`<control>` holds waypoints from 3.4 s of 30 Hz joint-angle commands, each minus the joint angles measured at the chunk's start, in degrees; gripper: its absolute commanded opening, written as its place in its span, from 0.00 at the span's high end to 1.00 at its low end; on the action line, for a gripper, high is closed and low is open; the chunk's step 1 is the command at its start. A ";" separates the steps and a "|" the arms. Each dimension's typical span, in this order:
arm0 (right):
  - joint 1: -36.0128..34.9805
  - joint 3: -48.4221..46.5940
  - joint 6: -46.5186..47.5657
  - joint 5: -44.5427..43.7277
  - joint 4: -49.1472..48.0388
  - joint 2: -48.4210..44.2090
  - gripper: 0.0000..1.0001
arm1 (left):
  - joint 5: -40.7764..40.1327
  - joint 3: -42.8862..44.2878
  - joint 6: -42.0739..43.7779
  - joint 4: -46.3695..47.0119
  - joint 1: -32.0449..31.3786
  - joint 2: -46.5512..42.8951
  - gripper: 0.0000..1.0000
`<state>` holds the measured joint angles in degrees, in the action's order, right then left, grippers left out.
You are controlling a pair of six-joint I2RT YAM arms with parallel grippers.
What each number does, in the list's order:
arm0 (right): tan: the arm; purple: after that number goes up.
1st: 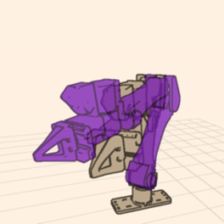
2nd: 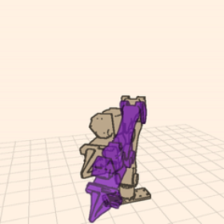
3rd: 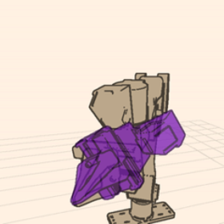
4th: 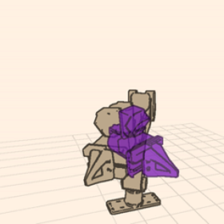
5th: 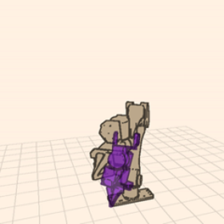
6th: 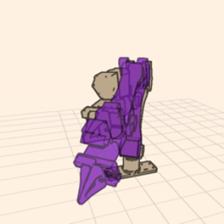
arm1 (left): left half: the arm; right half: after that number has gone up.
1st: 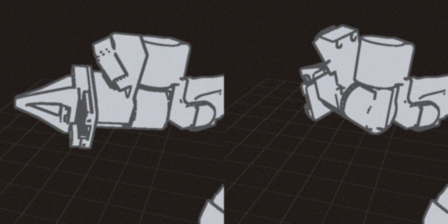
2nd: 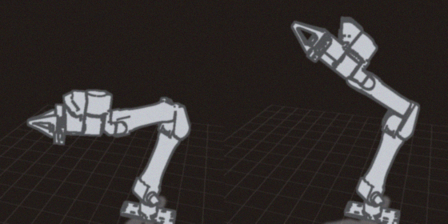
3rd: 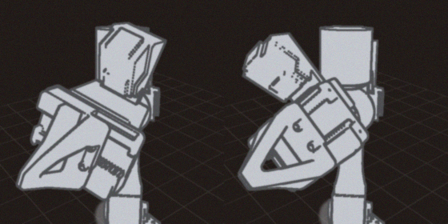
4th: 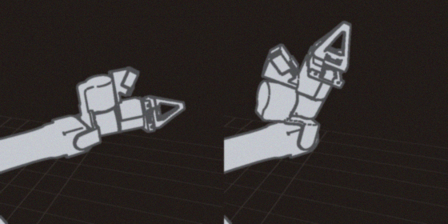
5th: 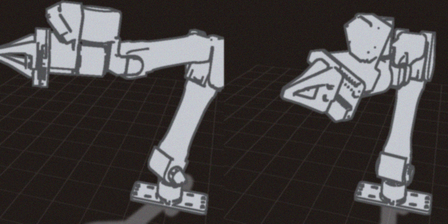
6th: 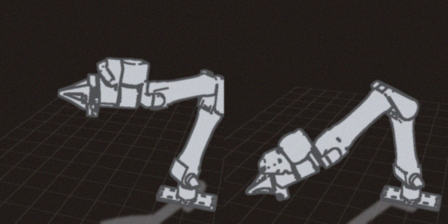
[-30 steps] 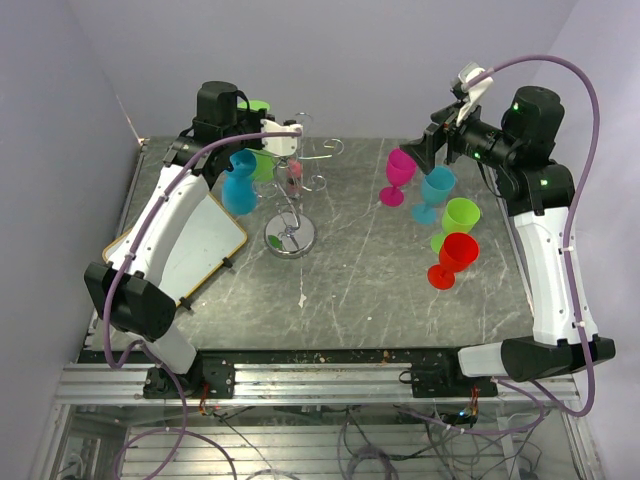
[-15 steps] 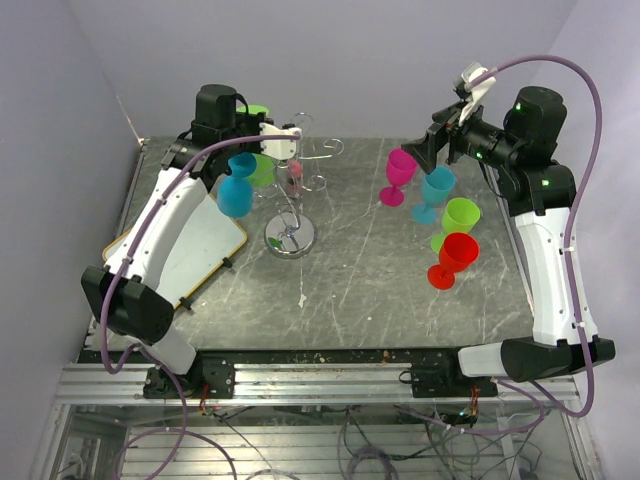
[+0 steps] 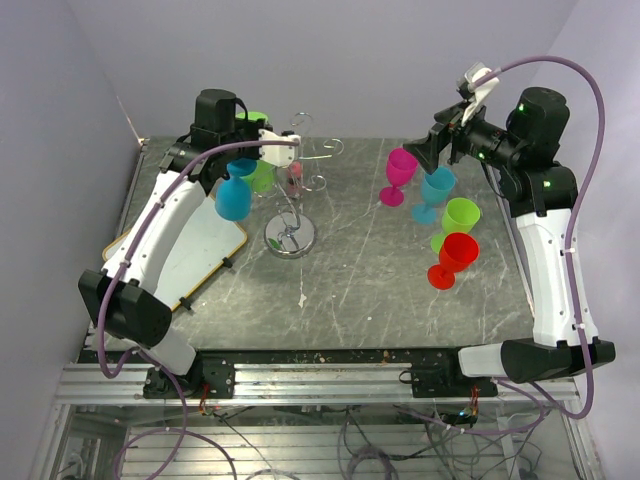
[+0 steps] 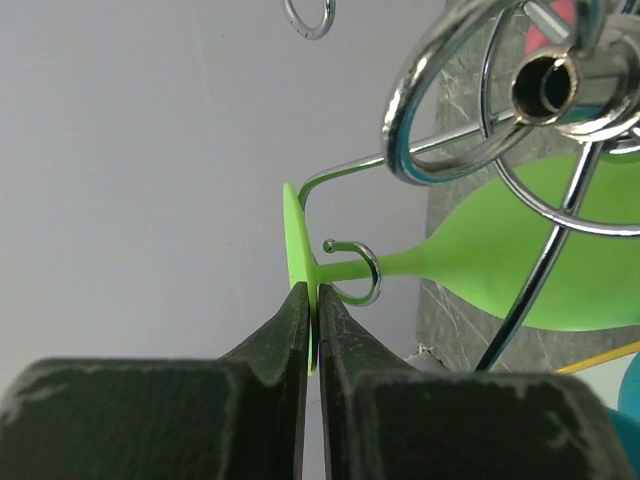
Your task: Place the wine glass upside down on the wine glass rack
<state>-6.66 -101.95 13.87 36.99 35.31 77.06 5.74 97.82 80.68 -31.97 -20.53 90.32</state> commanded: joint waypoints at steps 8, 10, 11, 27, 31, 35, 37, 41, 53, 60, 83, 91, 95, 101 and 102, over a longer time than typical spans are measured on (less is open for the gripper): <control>1.18 0.84 -1.04 1.35 -1.88 -1.03 0.07 | 2.19 1.10 0.43 -3.50 -0.56 -1.03 0.79; 1.37 0.88 -1.04 1.40 -1.90 -1.03 0.07 | 2.12 0.85 0.50 -3.46 -0.56 -1.19 0.78; 1.38 0.95 -1.04 1.44 -1.93 -0.97 0.07 | 2.07 0.73 0.64 -3.52 -0.56 -1.30 0.78; 2.63 1.97 -1.73 2.75 -2.88 -1.43 0.07 | 1.91 -0.15 0.25 -3.98 -0.56 -2.65 0.66; 2.89 2.03 -1.94 3.12 -2.94 -1.45 0.07 | 1.54 -0.51 0.32 -3.76 -0.56 -3.05 0.60; 3.12 2.64 -1.83 3.04 -3.20 -1.75 0.07 | 1.32 -0.53 0.11 -3.41 -0.56 -3.46 0.55; 3.17 2.85 -1.90 3.16 -3.34 -1.82 0.07 | 1.31 -0.46 -0.21 -3.32 -0.56 -3.70 0.54; 3.32 2.89 -2.00 3.44 -3.46 -1.74 0.07 | 1.27 -0.61 -0.11 -3.63 -0.56 -4.78 0.53; 4.43 3.71 -2.77 4.58 -4.19 -2.99 0.07 | 0.79 -1.12 -1.01 -4.22 -0.55 -7.97 0.46; 5.22 4.40 -2.82 4.78 -4.55 -3.67 0.07 | 0.81 -1.83 -1.57 -5.31 -0.56 -9.82 0.45; 5.42 14.83 6.82 -17.68 -2.24 -5.42 0.04 | -13.10 -3.98 -35.49 6.17 -0.53 -18.25 0.00; 6.62 22.09 10.38 -29.17 4.31 -8.68 0.04 | -18.79 -2.71 -48.29 1.29 1.79 -20.63 0.01; 10.86 27.36 9.40 -28.43 7.57 -12.74 0.05 | -16.43 -1.08 -53.06 -2.21 4.25 -21.37 0.00; 17.74 33.92 8.19 -24.09 11.54 -16.69 0.08 | -14.09 -0.42 -55.14 -5.70 6.68 -21.39 0.01; 18.15 34.59 8.19 -24.08 12.32 -16.86 0.08 | -13.94 -0.55 -55.15 -6.08 6.93 -21.34 0.01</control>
<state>9.32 -70.08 22.74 11.25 43.70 61.73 -9.85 95.66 28.73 -35.11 -14.63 69.56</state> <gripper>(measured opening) 0.929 0.997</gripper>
